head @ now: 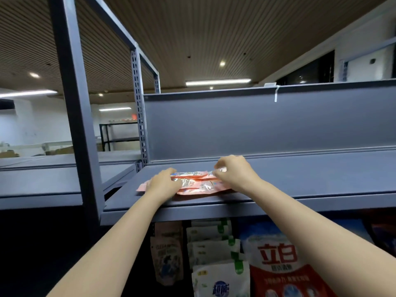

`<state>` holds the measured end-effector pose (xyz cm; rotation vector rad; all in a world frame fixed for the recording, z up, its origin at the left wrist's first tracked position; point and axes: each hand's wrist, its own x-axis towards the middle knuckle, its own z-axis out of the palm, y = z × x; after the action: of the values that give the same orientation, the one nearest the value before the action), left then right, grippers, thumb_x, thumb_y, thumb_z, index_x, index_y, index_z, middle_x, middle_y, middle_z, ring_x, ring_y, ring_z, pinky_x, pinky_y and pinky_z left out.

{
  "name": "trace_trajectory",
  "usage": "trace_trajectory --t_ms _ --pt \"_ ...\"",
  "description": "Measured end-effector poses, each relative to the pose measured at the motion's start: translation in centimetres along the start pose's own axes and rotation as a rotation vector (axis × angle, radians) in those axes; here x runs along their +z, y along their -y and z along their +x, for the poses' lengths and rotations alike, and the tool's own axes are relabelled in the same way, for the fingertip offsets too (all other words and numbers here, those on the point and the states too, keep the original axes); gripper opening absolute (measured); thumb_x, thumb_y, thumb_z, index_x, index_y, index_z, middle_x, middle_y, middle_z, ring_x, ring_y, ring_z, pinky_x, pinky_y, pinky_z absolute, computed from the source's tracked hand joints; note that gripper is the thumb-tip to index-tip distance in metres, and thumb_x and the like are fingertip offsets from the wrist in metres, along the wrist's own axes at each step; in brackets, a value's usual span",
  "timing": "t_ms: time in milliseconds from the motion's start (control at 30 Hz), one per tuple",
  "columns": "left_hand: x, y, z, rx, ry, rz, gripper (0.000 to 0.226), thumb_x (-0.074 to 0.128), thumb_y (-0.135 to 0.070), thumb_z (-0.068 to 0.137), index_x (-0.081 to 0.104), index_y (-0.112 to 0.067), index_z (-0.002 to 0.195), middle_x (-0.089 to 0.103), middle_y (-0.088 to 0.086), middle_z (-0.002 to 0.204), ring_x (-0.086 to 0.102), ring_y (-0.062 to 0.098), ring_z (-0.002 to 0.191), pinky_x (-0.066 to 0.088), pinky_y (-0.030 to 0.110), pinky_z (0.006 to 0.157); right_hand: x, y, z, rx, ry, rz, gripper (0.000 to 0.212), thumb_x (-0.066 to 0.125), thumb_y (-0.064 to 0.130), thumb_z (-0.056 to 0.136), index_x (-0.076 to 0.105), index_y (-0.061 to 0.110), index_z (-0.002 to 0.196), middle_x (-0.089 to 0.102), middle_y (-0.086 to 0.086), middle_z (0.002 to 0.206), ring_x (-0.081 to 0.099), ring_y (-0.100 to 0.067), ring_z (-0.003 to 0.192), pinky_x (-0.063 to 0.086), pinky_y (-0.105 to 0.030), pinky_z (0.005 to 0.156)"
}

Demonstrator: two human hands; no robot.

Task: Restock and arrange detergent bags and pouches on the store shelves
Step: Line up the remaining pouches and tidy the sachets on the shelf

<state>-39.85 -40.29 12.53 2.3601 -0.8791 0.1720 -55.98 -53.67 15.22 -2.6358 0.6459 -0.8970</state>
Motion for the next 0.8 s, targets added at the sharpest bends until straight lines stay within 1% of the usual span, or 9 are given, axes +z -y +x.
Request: trace_trajectory --t_ms 67,133,233,333,400,500,633,700,800 --pt "0.6 0.3 0.1 0.013 -0.010 0.071 0.047 0.045 -0.036 0.091 0.042 -0.031 0.138 0.051 0.002 0.139 0.045 0.026 0.124 0.036 0.034 0.097 1.4 -0.1 0.8 0.025 0.108 -0.077 0.035 0.058 0.032 0.087 0.065 0.016 0.117 0.063 -0.006 0.121 0.054 -0.028 0.113 0.047 -0.035 0.092" --pt "0.4 0.3 0.5 0.002 -0.019 0.090 0.049 0.045 -0.038 0.090 0.040 -0.032 0.139 0.048 0.000 0.141 0.044 0.026 0.126 0.033 0.035 0.098 2.5 -0.2 1.5 0.059 0.170 -0.163 0.032 0.056 0.031 0.085 0.064 0.014 0.111 0.064 -0.008 0.115 0.053 -0.030 0.108 0.046 -0.033 0.083" --pt "-0.2 -0.2 1.3 -0.041 0.003 0.112 0.054 0.046 -0.038 0.087 0.039 -0.032 0.140 0.044 -0.002 0.145 0.041 0.024 0.130 0.027 0.037 0.103 3.2 0.0 2.4 0.110 0.124 -0.249 0.017 0.050 0.022 0.087 0.061 0.016 0.098 0.065 -0.006 0.108 0.054 -0.029 0.099 0.035 -0.029 0.073" --pt "-0.3 -1.0 1.9 -0.033 0.030 0.274 0.053 0.044 -0.042 0.087 0.039 -0.036 0.140 0.045 -0.001 0.144 0.040 0.026 0.130 0.024 0.037 0.104 3.8 0.0 3.0 0.088 0.081 -0.392 0.032 0.047 0.011 0.087 0.064 0.023 0.111 0.065 -0.003 0.109 0.055 -0.026 0.104 0.032 -0.030 0.076" --pt "0.1 -1.3 2.1 -0.039 0.020 0.355 0.048 0.041 -0.041 0.090 0.042 -0.040 0.138 0.049 -0.001 0.141 0.038 0.028 0.129 0.024 0.037 0.103 4.1 -0.6 3.2 0.075 0.048 -0.421 0.035 0.047 0.008 0.087 0.066 0.025 0.112 0.066 -0.002 0.106 0.056 -0.025 0.103 0.032 -0.029 0.075" --pt "1.0 -1.2 2.3 -0.056 -0.068 0.391 0.039 0.034 -0.035 0.096 0.052 -0.043 0.130 0.055 -0.002 0.132 0.041 0.026 0.121 0.026 0.035 0.097 4.0 -1.7 3.0 0.132 -0.042 -0.285 0.028 0.045 0.013 0.091 0.068 0.023 0.105 0.067 -0.003 0.106 0.059 -0.027 0.099 0.037 -0.028 0.069" --pt "1.4 -0.8 2.4 -0.098 -0.187 0.269 0.038 0.030 -0.030 0.097 0.063 -0.038 0.115 0.060 0.000 0.117 0.043 0.024 0.112 0.026 0.036 0.091 2.6 -2.5 1.9 0.201 -0.308 -0.064 0.029 0.040 0.019 0.093 0.066 0.021 0.105 0.068 -0.007 0.104 0.058 -0.033 0.097 0.036 -0.032 0.072" --pt "1.2 -0.6 2.4 -0.107 -0.261 0.151 0.036 0.031 -0.030 0.098 0.065 -0.033 0.108 0.061 0.002 0.114 0.044 0.025 0.112 0.026 0.037 0.091 1.8 -2.6 1.5 0.242 -0.442 0.064 0.022 0.040 0.020 0.093 0.062 0.019 0.094 0.067 -0.010 0.096 0.054 -0.034 0.085 0.033 -0.032 0.067" --pt "0.8 -0.5 2.0 -0.039 -0.451 0.001 0.033 0.032 -0.029 0.099 0.064 -0.021 0.094 0.066 0.006 0.105 0.050 0.028 0.103 0.025 0.038 0.100 0.9 -2.6 1.2 0.294 -0.517 0.283 0.016 0.040 0.019 0.092 0.052 0.018 0.082 0.062 -0.005 0.082 0.047 -0.031 0.077 0.030 -0.032 0.065"
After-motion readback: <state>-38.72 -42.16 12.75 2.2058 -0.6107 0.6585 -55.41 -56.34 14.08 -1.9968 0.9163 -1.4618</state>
